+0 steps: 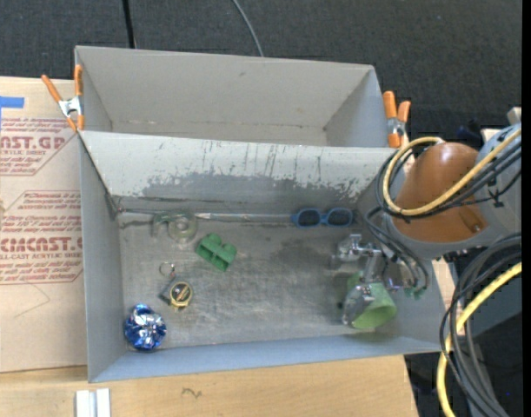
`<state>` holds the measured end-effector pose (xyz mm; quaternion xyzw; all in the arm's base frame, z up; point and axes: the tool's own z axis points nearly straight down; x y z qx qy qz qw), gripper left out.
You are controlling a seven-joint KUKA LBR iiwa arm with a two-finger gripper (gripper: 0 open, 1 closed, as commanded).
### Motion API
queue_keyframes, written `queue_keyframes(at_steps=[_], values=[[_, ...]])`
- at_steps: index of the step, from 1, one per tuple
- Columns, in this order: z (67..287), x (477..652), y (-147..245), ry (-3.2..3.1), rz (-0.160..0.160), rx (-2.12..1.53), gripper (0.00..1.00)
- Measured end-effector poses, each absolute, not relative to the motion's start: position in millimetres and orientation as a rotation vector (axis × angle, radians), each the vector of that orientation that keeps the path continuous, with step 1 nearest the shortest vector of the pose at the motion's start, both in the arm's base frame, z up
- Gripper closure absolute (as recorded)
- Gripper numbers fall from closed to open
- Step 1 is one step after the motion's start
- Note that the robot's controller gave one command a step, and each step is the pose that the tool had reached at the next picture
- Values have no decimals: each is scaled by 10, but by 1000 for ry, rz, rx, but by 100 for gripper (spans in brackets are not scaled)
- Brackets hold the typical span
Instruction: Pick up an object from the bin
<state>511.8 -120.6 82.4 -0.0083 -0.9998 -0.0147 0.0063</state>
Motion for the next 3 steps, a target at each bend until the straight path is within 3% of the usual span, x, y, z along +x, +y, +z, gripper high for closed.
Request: queue_keyframes(at_steps=[2,3], values=[[984,5048,-1359,-3099,-8,511,0],[1571,5064,-1078,-3098,1,559,0]])
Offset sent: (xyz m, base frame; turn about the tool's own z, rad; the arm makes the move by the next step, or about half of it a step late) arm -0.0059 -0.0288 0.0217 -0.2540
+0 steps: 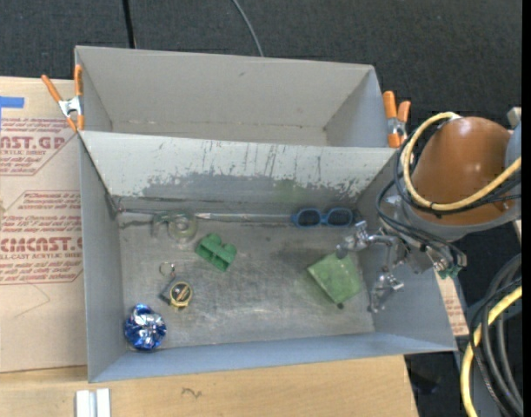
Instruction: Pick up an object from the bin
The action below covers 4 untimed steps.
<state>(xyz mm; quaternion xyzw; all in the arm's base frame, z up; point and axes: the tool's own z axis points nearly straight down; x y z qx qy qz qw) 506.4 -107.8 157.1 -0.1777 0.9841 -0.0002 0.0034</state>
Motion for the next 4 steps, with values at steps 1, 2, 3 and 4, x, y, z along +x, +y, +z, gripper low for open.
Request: queue_keyframes(at_steps=[1,2,3,4], values=[[814,5207,-721,3029,6,-844,0],[1254,4840,-198,2653,-7,-1650,0],[831,4805,178,2401,8,-2027,0],[852,4813,170,2403,5,-2022,100]])
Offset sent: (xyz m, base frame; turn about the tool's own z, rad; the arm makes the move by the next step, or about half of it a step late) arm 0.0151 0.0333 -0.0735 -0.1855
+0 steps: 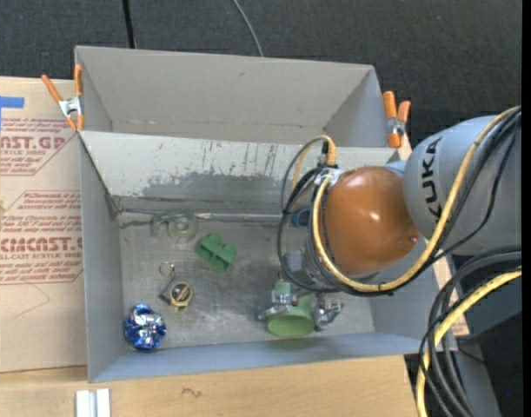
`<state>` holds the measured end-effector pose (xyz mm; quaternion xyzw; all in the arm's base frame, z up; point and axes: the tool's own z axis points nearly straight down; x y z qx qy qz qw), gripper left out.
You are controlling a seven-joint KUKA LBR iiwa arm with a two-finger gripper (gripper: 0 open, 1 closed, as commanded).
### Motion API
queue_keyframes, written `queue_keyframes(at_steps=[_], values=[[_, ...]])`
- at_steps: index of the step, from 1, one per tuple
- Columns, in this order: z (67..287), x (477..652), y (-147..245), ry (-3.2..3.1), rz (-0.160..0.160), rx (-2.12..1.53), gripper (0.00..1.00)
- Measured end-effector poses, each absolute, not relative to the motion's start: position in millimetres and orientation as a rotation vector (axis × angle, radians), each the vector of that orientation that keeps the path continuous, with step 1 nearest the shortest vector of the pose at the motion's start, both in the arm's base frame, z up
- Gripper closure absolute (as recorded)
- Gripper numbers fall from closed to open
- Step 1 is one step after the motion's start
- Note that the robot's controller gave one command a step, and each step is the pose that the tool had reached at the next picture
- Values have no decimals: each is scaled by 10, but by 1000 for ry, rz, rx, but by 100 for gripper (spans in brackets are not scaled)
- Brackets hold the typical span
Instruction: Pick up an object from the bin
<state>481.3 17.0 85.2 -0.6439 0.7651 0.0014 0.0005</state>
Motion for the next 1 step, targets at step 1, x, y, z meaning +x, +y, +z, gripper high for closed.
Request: queue_keyframes(at_steps=[1], values=[[2222,4891,132,2426,-5,-1985,100]])
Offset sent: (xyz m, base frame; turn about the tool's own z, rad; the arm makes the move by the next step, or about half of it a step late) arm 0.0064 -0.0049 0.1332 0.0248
